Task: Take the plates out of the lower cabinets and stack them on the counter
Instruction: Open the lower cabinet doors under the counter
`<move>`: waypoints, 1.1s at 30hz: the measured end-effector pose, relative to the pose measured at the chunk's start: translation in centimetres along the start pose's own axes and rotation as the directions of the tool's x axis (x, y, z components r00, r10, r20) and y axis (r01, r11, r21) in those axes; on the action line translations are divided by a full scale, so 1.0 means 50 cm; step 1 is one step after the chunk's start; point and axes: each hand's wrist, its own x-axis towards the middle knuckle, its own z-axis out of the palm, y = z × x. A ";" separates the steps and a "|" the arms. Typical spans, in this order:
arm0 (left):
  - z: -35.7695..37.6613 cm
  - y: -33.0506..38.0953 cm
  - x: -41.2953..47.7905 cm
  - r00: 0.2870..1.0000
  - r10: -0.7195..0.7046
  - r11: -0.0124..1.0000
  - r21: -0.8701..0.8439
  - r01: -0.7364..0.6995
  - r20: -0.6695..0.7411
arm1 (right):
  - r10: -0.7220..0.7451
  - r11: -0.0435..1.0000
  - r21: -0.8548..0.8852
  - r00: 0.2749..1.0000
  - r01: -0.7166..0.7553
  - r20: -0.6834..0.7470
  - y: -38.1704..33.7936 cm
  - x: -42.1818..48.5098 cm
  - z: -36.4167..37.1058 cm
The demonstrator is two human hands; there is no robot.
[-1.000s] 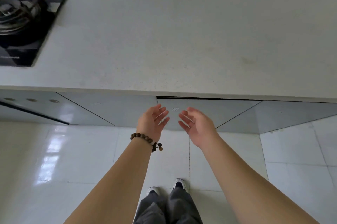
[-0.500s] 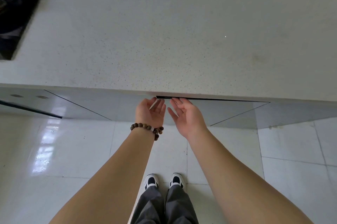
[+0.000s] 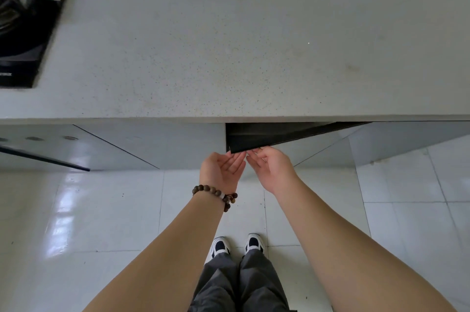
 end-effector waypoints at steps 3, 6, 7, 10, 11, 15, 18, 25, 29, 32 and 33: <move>-0.031 -0.025 -0.023 0.998 -0.057 0.998 0.032 0.057 -0.004 | 0.016 0.997 -0.075 0.998 -0.020 -0.053 0.020 -0.024 -0.028; -0.056 -0.051 -0.048 0.995 -0.096 0.990 0.104 0.098 -0.029 | 0.033 0.988 -0.145 0.992 -0.051 -0.121 0.035 -0.048 -0.053; -0.064 -0.060 -0.057 0.994 -0.106 0.984 0.140 0.110 -0.035 | 0.041 0.988 -0.142 0.989 -0.061 -0.139 0.040 -0.057 -0.062; -0.082 -0.085 -0.079 0.991 -0.123 0.965 0.228 0.131 -0.049 | 0.049 0.994 -0.093 0.989 -0.062 -0.140 0.047 -0.086 -0.085; -0.086 -0.094 -0.086 0.990 -0.128 0.960 0.245 0.137 -0.053 | 0.045 0.994 -0.093 0.991 -0.057 -0.128 0.049 -0.095 -0.093; -0.103 -0.143 -0.111 0.988 -0.134 0.942 0.298 0.152 -0.081 | 0.028 0.993 -0.112 0.997 -0.037 -0.077 0.058 -0.130 -0.135; -0.113 -0.197 -0.131 0.985 -0.131 0.936 0.313 0.159 -0.109 | 0.038 0.989 -0.138 0.998 -0.045 -0.053 0.063 -0.148 -0.187; -0.120 -0.376 -0.209 0.982 -0.131 0.942 0.293 0.166 -0.135 | 0.075 0.970 -0.230 0.997 -0.076 -0.014 0.049 -0.218 -0.347; -0.112 -0.485 -0.248 0.982 -0.149 0.937 0.302 0.178 -0.117 | 0.094 0.957 -0.275 0.996 -0.091 -0.002 0.035 -0.277 -0.448; -0.097 -0.552 -0.262 0.982 -0.154 0.925 0.334 0.181 -0.106 | 0.087 0.963 -0.255 0.996 -0.087 -0.009 0.026 -0.316 -0.510; -0.090 -0.570 -0.265 0.982 -0.158 0.919 0.347 0.184 -0.102 | 0.082 0.965 -0.247 0.997 -0.083 -0.017 0.020 -0.324 -0.526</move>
